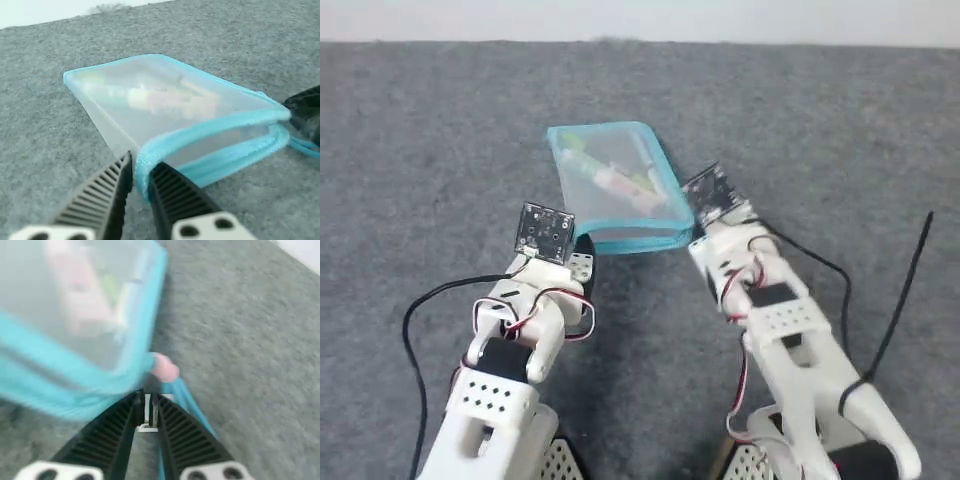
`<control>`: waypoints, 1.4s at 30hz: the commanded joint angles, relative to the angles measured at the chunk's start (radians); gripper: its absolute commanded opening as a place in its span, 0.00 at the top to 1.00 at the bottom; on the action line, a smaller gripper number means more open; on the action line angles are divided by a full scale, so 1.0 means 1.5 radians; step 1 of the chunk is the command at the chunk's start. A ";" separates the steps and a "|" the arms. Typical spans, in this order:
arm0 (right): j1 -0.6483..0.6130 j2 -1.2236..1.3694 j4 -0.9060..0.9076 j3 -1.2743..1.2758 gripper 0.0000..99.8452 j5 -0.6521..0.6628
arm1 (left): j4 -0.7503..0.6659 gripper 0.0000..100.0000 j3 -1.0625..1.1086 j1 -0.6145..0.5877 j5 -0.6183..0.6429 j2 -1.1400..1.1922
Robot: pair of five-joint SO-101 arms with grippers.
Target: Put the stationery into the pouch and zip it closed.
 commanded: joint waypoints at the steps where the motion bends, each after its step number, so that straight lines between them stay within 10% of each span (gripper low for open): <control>1: -0.027 -0.020 -0.051 0.021 0.97 0.013 | -0.007 0.99 -0.070 -0.004 0.000 -0.018; 7: -0.036 0.079 -0.163 0.030 0.78 0.009 | 0.084 0.99 -0.152 -0.047 0.000 -0.018; 22: -0.069 0.311 -0.441 -0.021 0.83 0.119 | 0.101 0.99 -0.158 -0.044 0.001 -0.017; 42: -0.037 0.280 -0.314 -0.065 0.99 0.119 | 0.098 0.99 -0.154 -0.044 0.001 -0.013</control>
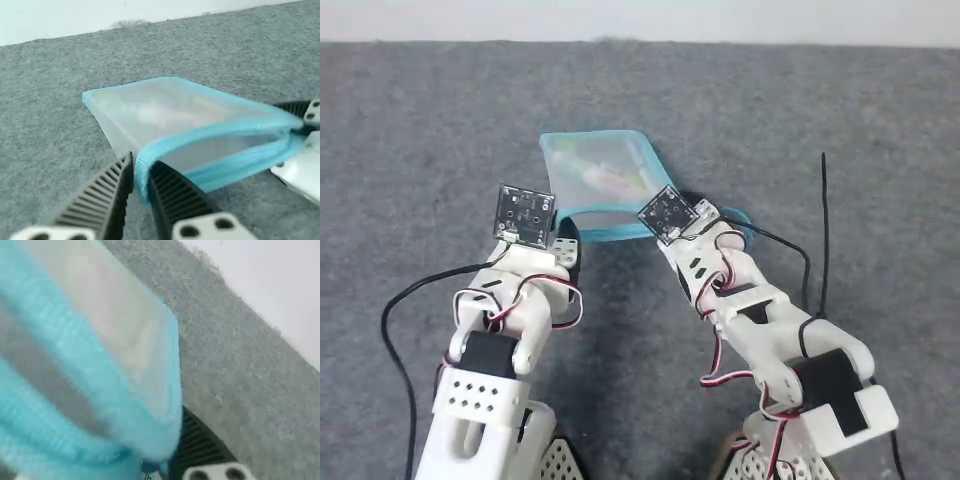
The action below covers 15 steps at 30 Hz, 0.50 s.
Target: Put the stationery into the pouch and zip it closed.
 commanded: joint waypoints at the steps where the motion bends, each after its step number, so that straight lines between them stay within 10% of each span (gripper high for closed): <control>1: 0.017 -0.058 0.139 -0.012 1.00 0.009 | -0.005 0.99 -0.041 -0.001 0.001 -0.013; 9: 0.018 -0.340 0.752 -0.139 0.99 -0.005 | -0.057 0.99 -0.002 -0.002 0.001 -0.013; 15: -0.034 -0.444 0.883 -0.197 0.99 -0.078 | -0.056 0.99 0.004 -0.002 0.001 -0.012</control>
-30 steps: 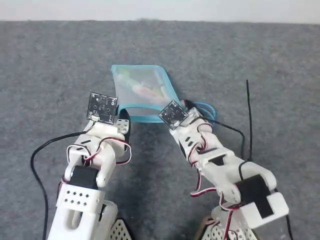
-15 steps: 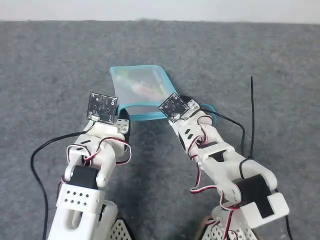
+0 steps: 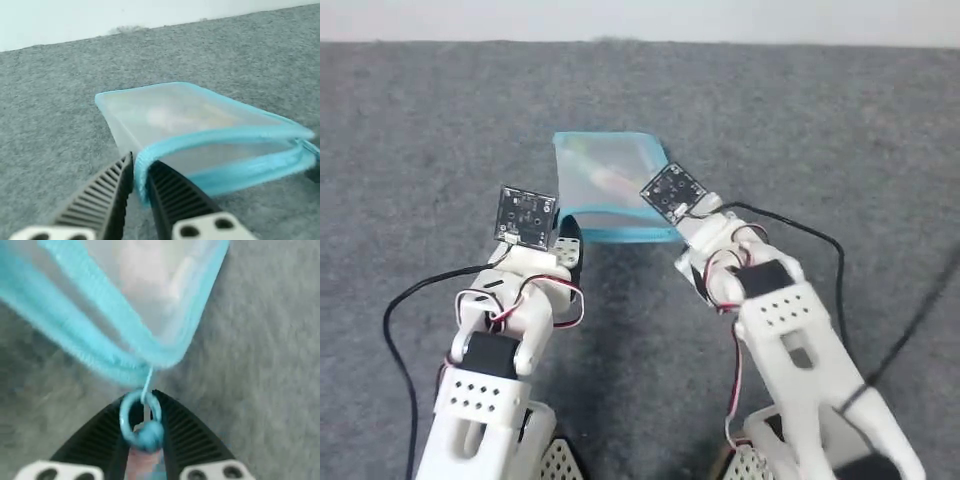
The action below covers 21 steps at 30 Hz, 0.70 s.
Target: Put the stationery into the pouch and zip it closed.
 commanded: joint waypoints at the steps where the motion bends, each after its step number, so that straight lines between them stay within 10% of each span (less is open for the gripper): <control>1: -0.040 -0.061 0.081 -0.077 0.99 -0.037 | -0.031 0.99 -0.002 -0.005 0.001 -0.012; 21: -0.252 -0.063 0.332 -0.360 0.99 -0.072 | -0.034 0.99 0.043 0.054 0.002 -0.011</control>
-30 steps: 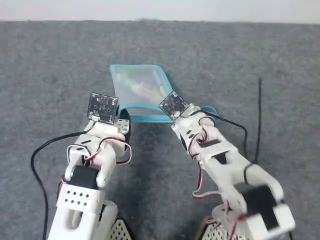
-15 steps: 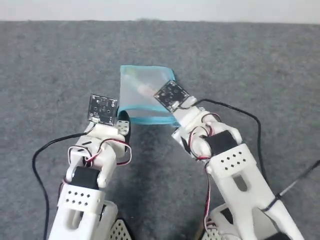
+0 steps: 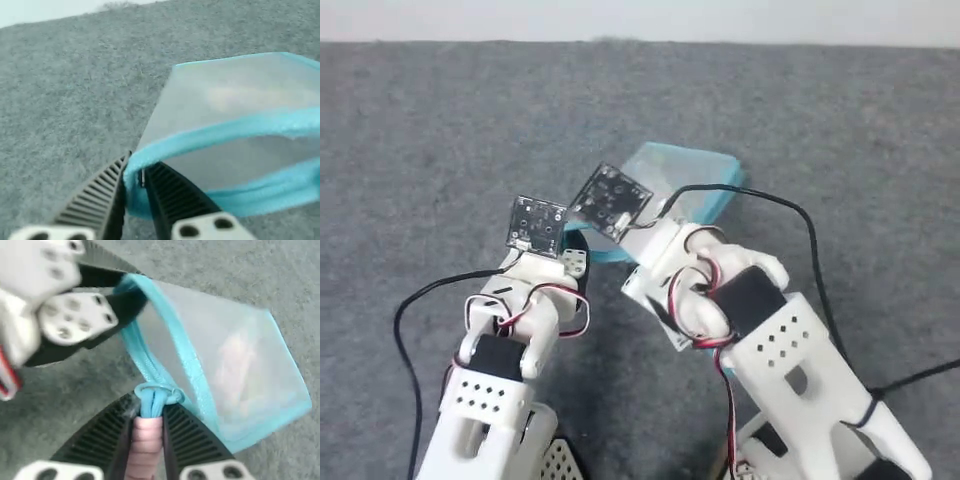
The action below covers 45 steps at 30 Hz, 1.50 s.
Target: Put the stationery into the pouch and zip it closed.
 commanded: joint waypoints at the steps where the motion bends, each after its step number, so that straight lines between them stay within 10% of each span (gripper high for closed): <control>1: -0.028 -0.037 0.033 -0.075 0.99 -0.001 | -0.027 0.99 -0.007 0.024 -0.001 -0.010; 26: -0.227 -0.115 0.125 -0.178 0.99 0.050 | -0.143 0.99 -0.108 -0.065 0.012 0.267; 37: 0.108 -0.104 -0.001 0.113 0.99 0.054 | -0.140 0.99 -0.144 -0.209 0.079 0.266; 45: 0.220 0.013 -0.145 0.241 0.99 0.036 | -0.139 0.99 -0.119 -0.145 0.077 0.267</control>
